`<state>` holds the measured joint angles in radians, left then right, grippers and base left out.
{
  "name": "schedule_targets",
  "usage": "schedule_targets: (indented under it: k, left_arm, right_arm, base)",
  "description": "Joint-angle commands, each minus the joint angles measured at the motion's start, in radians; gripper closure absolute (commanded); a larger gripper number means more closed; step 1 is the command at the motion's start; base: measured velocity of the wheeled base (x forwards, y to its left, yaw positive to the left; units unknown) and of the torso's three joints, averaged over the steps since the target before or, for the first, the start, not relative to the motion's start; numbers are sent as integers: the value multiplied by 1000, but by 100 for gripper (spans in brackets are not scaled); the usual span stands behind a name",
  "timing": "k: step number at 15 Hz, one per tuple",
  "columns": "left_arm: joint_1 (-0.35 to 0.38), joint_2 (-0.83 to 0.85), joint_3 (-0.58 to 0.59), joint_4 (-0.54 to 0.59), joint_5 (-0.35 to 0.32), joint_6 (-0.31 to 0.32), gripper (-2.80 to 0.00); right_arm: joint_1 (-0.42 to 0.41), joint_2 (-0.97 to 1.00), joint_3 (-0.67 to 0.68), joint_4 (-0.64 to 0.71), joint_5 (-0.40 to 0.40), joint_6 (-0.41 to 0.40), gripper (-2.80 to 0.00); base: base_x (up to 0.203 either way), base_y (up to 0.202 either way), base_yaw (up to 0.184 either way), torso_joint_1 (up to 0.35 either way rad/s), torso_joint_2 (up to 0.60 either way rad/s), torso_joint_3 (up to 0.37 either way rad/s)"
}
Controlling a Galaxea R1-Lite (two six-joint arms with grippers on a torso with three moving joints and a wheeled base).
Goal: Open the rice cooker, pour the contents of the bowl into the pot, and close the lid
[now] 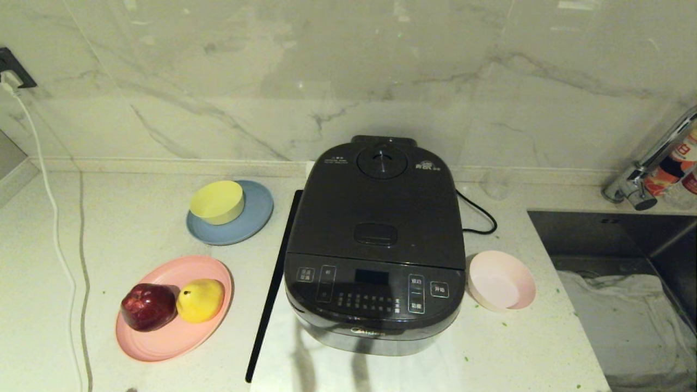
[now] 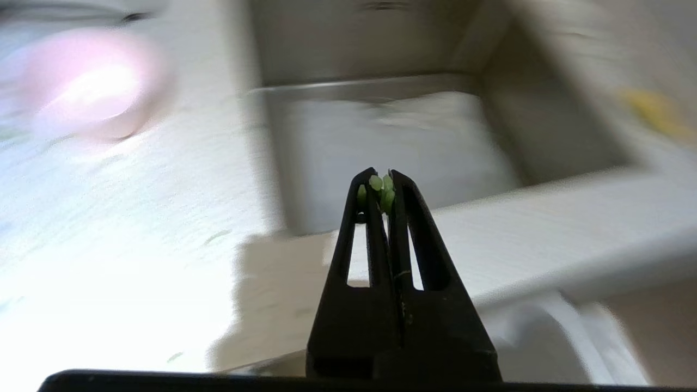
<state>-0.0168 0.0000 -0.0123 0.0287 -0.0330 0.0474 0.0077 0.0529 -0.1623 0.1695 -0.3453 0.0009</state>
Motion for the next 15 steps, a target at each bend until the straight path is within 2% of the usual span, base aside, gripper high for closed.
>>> schedule_targets:
  k: [1,4,13,15]
  left_arm:
    - [0,-3,0,-1,1,0,0]
    - [0,-3,0,-1,1,0,0]
    - [0,-3,0,-1,1,0,0]
    - [0,-3,0,0,1,0,0]
  right_arm:
    - [-3,-56,47,-16,148,-3,0]
    - [-3,-55,110,-67,323,15,0]
    - [-3,-50,127,-85,338,21,0]
    - [-3,-50,112,-39,338,18,0]
  base:
    - [0,0,0,0,0,0]
    - [0,0,0,0,0,0]
    - [0,0,0,0,0,0]
    - [0,0,0,0,0,0]
